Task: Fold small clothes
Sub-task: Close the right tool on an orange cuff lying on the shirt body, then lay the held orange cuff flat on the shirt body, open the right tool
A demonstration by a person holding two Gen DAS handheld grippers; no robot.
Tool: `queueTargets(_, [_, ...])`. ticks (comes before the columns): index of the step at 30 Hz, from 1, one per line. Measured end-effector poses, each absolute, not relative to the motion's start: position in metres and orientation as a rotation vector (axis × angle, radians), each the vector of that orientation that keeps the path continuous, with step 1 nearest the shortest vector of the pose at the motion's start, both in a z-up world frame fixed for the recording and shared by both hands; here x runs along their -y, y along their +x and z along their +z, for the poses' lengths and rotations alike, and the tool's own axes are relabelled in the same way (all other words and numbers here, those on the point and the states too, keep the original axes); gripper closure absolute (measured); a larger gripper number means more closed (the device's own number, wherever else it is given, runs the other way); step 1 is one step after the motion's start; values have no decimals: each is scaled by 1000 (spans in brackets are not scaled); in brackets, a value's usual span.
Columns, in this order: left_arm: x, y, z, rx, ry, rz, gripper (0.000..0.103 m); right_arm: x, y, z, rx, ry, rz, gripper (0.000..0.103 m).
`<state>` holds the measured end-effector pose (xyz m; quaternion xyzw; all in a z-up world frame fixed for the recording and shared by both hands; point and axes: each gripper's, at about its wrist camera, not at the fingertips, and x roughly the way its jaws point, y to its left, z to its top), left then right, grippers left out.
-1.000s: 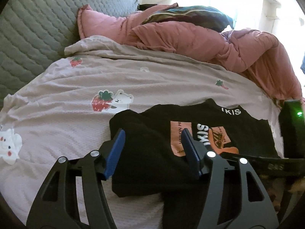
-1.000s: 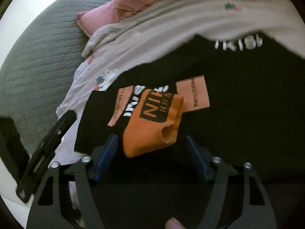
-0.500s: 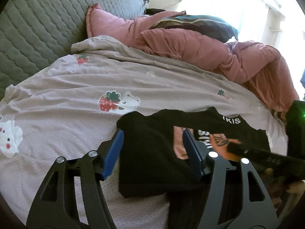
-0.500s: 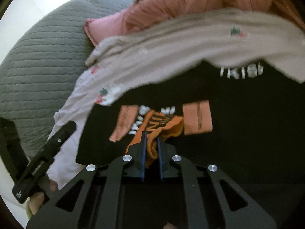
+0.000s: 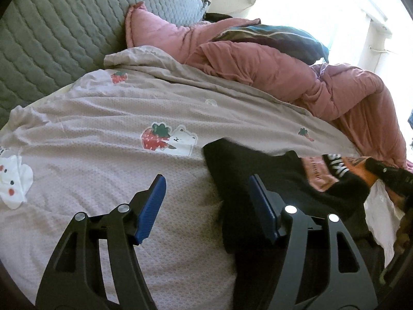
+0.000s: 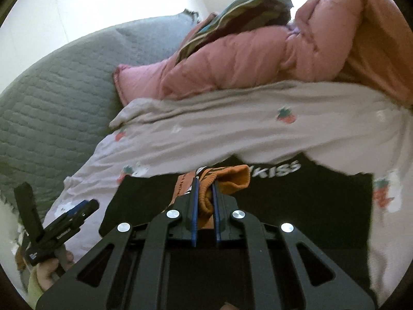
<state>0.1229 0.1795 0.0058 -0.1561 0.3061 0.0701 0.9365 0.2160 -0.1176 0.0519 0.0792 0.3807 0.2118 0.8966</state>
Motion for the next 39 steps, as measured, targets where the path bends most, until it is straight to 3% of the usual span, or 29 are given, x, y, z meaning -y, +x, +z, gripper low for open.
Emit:
queueTargets(20, [-145, 138, 3, -681, -266, 75, 44, 196, 202, 45, -746, 154, 278, 95])
queueTargets(23, [-132, 146, 5, -699, -262, 46, 38, 205, 200, 40, -756, 165, 266, 95])
queueTargets(30, [-95, 176, 0, -778, -222, -28, 38, 219, 195, 28, -781, 187, 245, 95])
queueTargets(39, [-64, 201, -41, -927, -126, -62, 38, 244, 189, 15, -836, 172, 192, 85])
